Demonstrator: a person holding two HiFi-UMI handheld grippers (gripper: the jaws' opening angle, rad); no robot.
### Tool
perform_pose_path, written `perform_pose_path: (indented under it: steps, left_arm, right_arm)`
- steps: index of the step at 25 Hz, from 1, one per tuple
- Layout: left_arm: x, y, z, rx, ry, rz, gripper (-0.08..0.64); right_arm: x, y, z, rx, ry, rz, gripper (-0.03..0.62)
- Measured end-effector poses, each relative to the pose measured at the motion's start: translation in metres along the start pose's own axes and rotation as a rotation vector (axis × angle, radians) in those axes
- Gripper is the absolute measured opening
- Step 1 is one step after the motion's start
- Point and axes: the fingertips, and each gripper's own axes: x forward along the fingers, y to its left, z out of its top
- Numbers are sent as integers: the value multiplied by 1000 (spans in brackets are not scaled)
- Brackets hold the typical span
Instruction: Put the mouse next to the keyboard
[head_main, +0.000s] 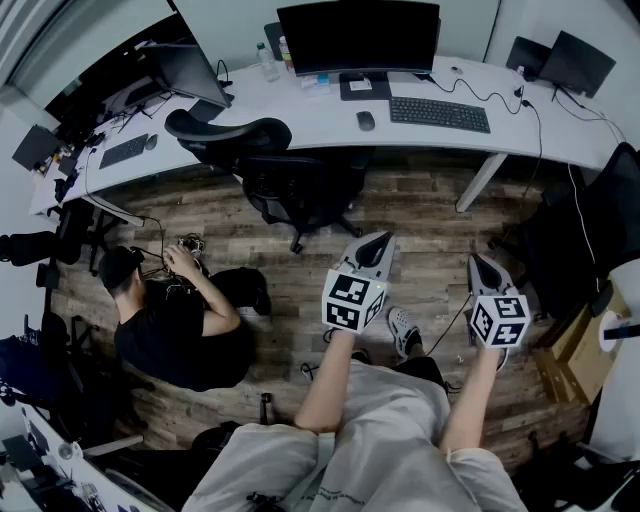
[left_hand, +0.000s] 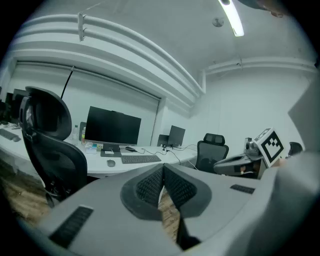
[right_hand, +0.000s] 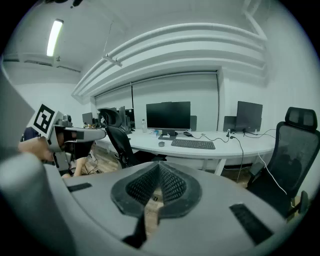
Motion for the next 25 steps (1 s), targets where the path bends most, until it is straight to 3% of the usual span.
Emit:
perform_pose_path:
  steps: [12,18,23,25]
  left_arm:
    - [-51,-1,-7,4,-8,-1,21]
    - [-70,-3,-4,2,-42,-16,21]
    - [-82,-3,-9,16,-53,-13,26]
    - [-83,-2,-10,23,-48,-12,55]
  right_arm:
    - [-21,35,-3,-28,-2,3,5]
    - [-35,53,6,86,-112,84,8]
    - [-43,59,8,87,-151,65,9]
    - [-42,61,8,96,-157,77,53]
